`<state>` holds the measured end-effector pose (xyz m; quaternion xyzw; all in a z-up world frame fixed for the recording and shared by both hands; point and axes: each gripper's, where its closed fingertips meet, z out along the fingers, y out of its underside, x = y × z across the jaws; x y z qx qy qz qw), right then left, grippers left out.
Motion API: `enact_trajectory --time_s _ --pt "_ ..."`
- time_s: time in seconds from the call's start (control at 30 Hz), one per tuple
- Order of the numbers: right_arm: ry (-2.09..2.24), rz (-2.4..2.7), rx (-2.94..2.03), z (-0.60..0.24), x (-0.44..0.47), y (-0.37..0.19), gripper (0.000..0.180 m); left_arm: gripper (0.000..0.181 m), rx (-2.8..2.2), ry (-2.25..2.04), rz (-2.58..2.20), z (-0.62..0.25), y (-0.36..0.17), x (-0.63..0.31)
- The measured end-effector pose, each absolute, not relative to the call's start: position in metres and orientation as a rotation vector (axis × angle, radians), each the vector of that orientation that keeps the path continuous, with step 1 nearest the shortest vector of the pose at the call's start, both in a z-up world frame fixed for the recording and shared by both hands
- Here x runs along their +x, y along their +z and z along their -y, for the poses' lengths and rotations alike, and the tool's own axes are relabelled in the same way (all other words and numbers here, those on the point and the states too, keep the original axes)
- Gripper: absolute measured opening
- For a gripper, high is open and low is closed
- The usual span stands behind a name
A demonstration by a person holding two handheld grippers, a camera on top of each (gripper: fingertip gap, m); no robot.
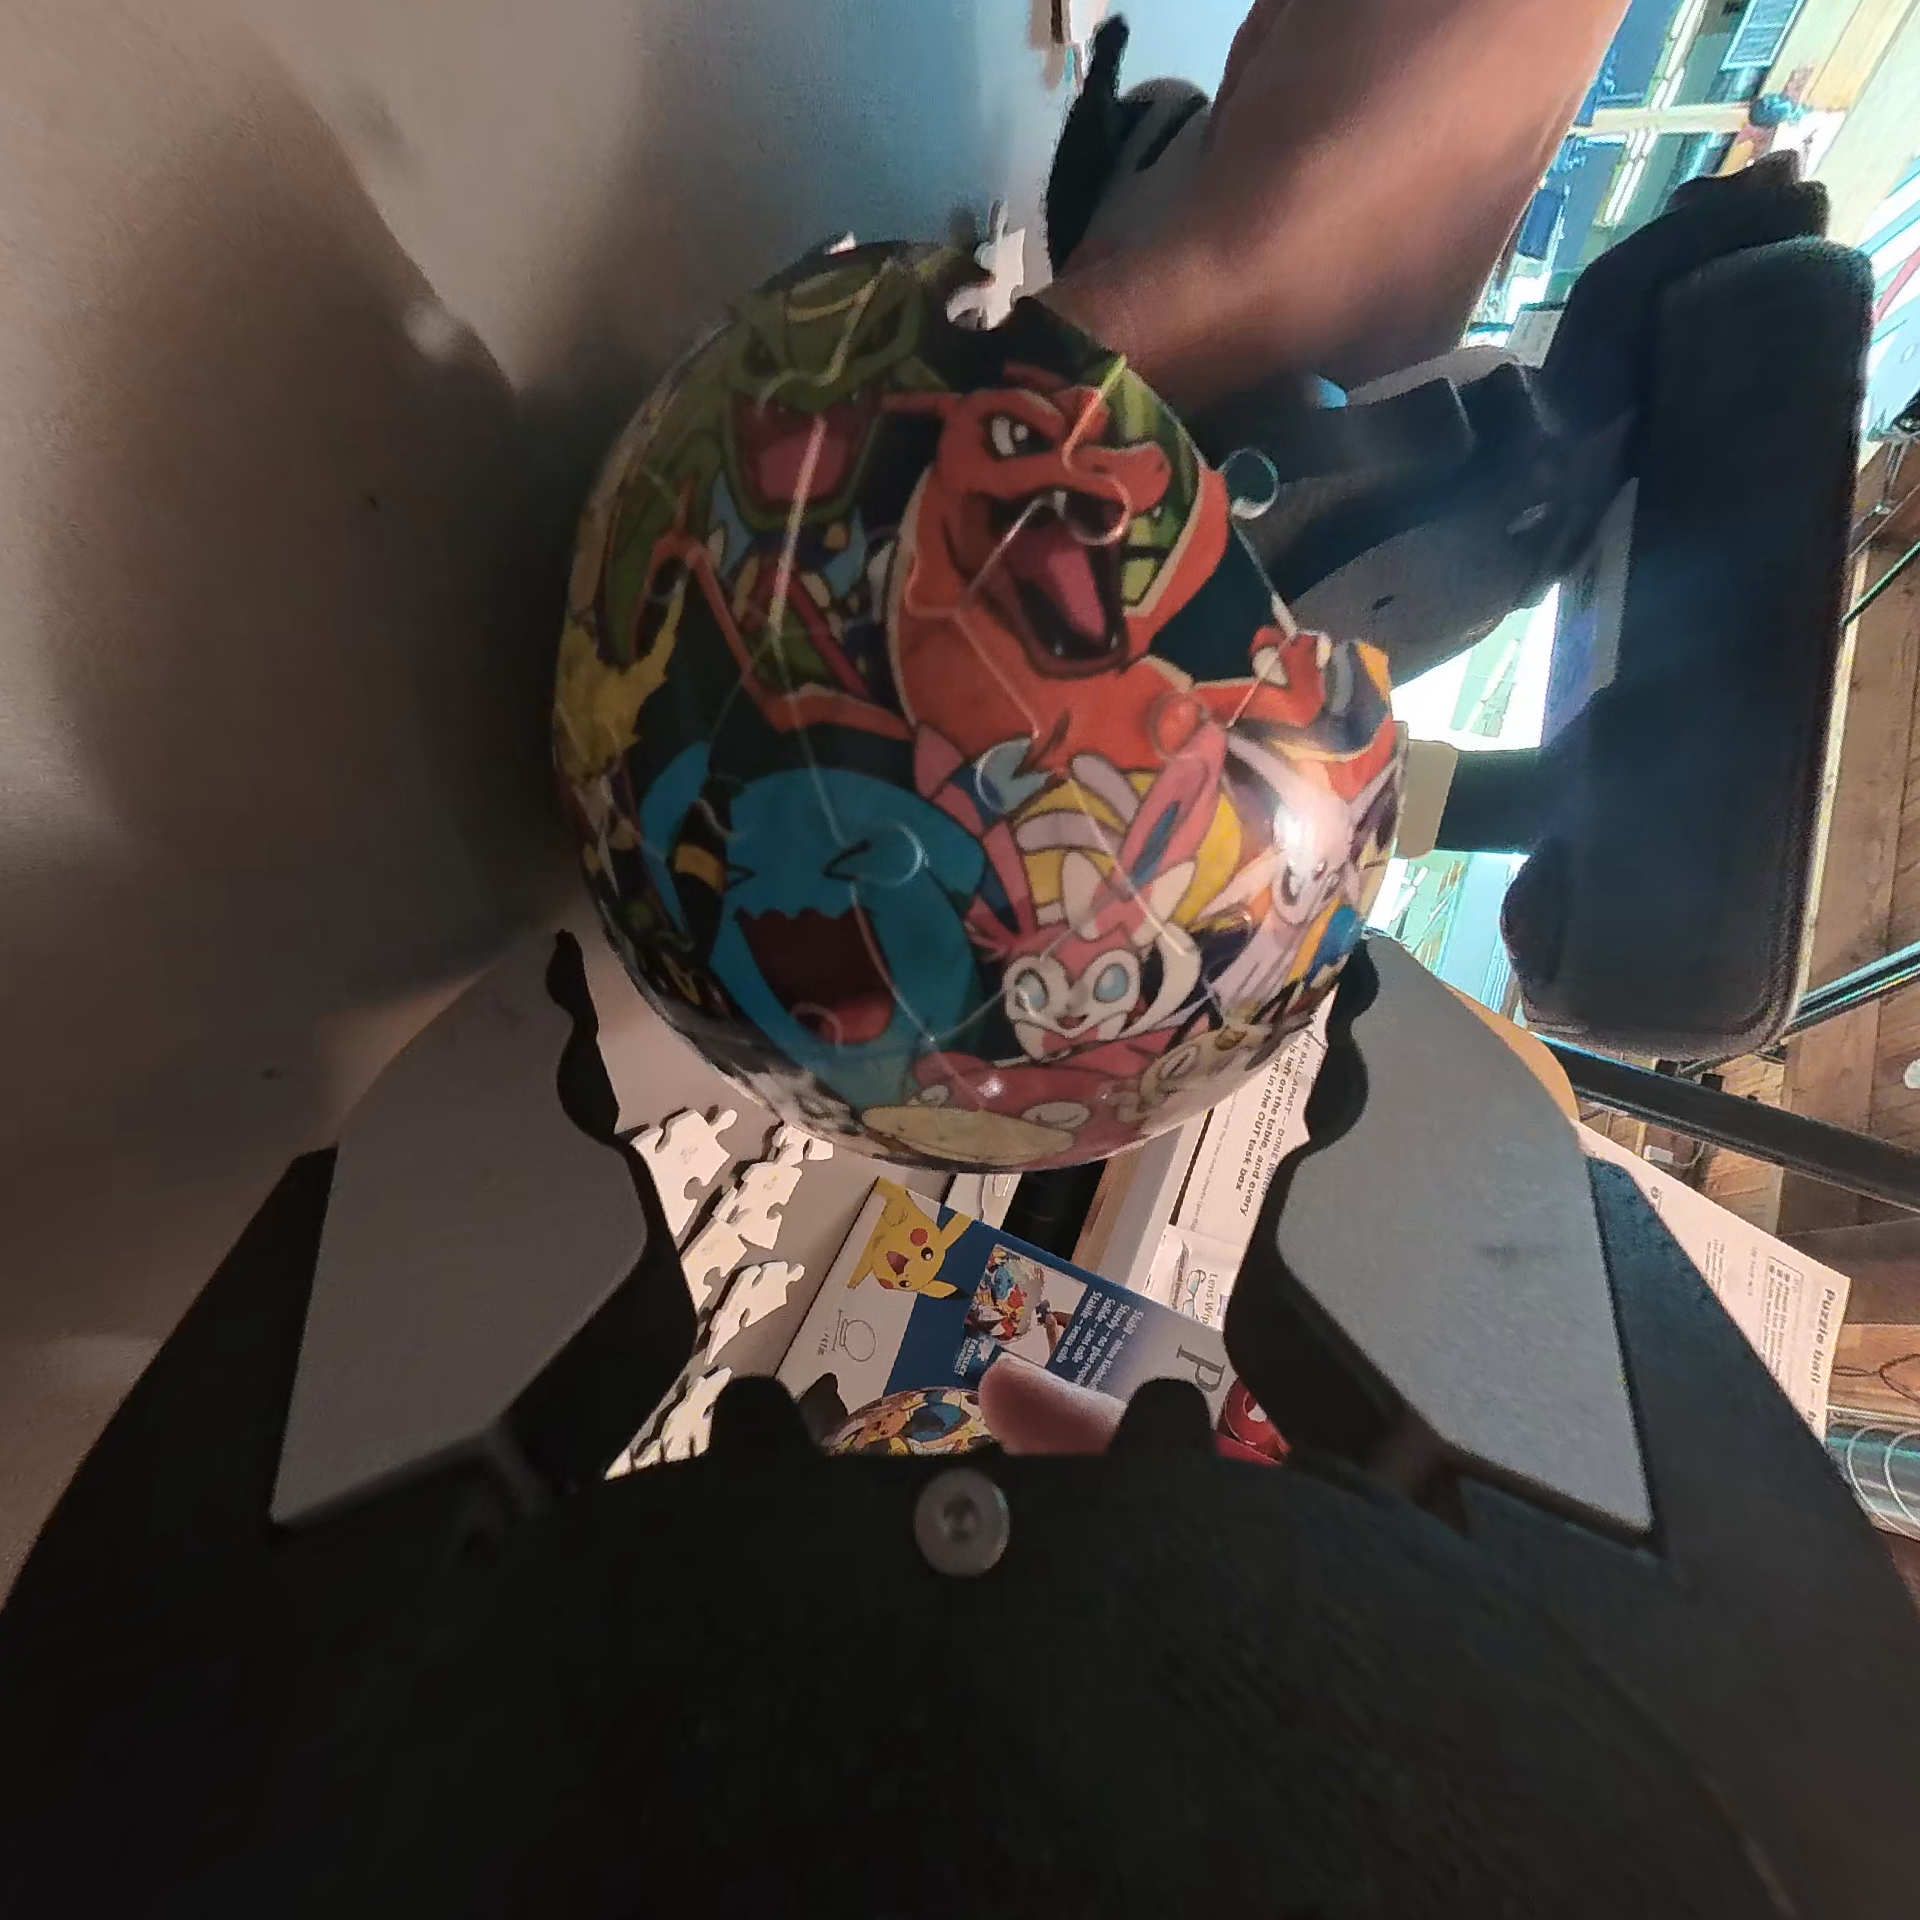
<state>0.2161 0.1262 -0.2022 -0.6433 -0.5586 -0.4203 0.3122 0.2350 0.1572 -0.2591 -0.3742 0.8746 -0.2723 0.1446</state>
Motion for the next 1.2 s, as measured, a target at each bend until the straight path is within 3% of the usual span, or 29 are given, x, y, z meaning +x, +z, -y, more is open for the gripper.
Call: enact_trajectory --time_s 0.03,1.2 --pt "-1.109 1.475 -1.697 -0.127 0.216 -0.202 0.131 0.1 -1.079 -0.786 -2.524 -0.157 -0.259 0.234" --pt "-1.112 1.436 -1.72 -0.134 0.219 -0.203 0.133 0.106 -1.042 -0.743 -2.485 -0.155 -0.256 0.236"
